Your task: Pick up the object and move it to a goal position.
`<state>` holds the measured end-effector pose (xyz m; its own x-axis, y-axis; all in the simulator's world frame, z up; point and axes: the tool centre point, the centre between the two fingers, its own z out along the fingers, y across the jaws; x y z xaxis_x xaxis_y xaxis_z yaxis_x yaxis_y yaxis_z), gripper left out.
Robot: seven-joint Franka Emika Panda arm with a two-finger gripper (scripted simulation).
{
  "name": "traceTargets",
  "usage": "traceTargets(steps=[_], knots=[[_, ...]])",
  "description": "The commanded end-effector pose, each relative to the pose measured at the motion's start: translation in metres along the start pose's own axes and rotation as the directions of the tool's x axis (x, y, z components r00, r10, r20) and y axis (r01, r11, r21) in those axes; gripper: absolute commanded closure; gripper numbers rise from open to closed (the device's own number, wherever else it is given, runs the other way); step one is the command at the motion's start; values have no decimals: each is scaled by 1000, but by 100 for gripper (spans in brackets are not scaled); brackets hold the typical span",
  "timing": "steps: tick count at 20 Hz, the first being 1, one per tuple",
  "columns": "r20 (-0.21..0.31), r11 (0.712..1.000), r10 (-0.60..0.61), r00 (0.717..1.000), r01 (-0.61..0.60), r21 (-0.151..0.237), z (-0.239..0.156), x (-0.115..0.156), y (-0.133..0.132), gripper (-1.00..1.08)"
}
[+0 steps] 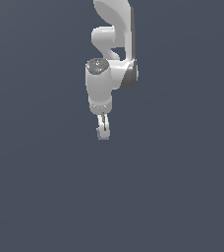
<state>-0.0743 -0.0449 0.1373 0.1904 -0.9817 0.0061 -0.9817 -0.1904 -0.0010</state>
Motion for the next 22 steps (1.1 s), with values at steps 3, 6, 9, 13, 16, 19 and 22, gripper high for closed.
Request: traceTargets(steps=[3,6,9,13,16,19,22], knots=[[3,996,91,996,-91,-1,3,-1,6,-92],[4,991,132,991,-132,-1,4,-1,8,-92],[5,987,160,987,-160,-2,5,-1,10,-92],[6,984,177,984,-177,-2,6,-1,11,-92],[6,985,174,985,-174,-2,6,-1,11,-92],[6,985,174,985,-174,-2,11,-1,11,-92],[5,984,176,984,-176,-2,22,-1,12,-92]])
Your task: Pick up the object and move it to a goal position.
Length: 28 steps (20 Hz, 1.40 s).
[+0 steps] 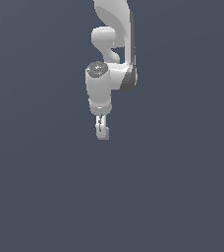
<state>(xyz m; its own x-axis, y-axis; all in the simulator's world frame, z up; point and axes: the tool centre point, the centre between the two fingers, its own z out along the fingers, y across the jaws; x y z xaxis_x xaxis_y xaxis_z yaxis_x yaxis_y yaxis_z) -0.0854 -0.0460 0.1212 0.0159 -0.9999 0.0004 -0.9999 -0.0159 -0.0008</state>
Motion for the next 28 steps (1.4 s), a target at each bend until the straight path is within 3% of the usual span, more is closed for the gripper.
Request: traceTargets(steps=[1,11,12,28], knots=[[0,1000,1,1000,-1,-1,10,0,1,-92],[0,1000,4,1000,-4,-1,40,0,1,-92],[0,1000,4,1000,-4,-1,40,0,1,108],[0,1000,4,1000,-4,-1,39,-1,-6,108]])
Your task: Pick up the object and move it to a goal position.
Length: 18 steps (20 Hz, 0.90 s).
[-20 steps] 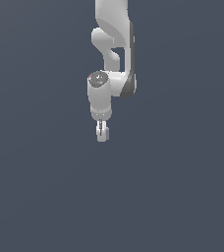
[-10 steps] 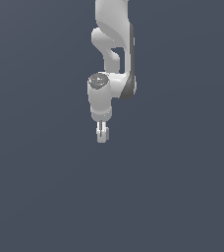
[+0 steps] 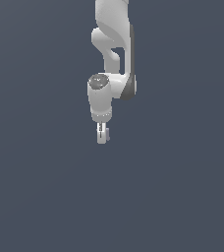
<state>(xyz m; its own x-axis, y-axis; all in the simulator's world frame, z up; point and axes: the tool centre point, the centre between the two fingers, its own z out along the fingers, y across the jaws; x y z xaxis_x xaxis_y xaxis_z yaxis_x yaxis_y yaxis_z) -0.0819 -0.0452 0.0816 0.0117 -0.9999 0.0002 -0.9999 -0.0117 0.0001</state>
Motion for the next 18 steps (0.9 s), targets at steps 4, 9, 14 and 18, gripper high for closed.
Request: traceTargets(steps=[4,9,14,18], knots=[[0,1000,0,1000,0,0,-1,-3,-14,108],[0,1000,0,1000,0,0,-2,-8,-37,108],[1,1000,-1,1000,1,0,-3,-15,-66,108],[1,1000,-1,1000,1,0,-4,-20,-92,108]])
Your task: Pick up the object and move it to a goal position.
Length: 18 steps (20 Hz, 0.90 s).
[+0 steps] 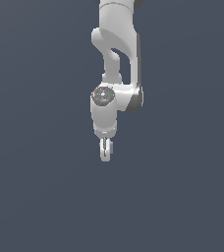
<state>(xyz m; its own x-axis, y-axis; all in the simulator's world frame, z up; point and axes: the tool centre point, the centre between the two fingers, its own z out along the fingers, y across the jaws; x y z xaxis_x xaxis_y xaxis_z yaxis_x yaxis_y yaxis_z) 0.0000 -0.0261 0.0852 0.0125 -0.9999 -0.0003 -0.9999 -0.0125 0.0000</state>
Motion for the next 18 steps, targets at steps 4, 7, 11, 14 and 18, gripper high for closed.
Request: traceTargets(steps=[4,7,11,14,18], knots=[[0,1000,0,1000,0,0,-1,-7,-33,108],[0,1000,0,1000,0,0,-2,-11,-50,108],[0,1000,0,1000,0,0,-3,-15,-71,108],[0,1000,0,1000,0,0,-4,-18,-86,108],[0,1000,0,1000,0,0,-4,-21,-102,108]])
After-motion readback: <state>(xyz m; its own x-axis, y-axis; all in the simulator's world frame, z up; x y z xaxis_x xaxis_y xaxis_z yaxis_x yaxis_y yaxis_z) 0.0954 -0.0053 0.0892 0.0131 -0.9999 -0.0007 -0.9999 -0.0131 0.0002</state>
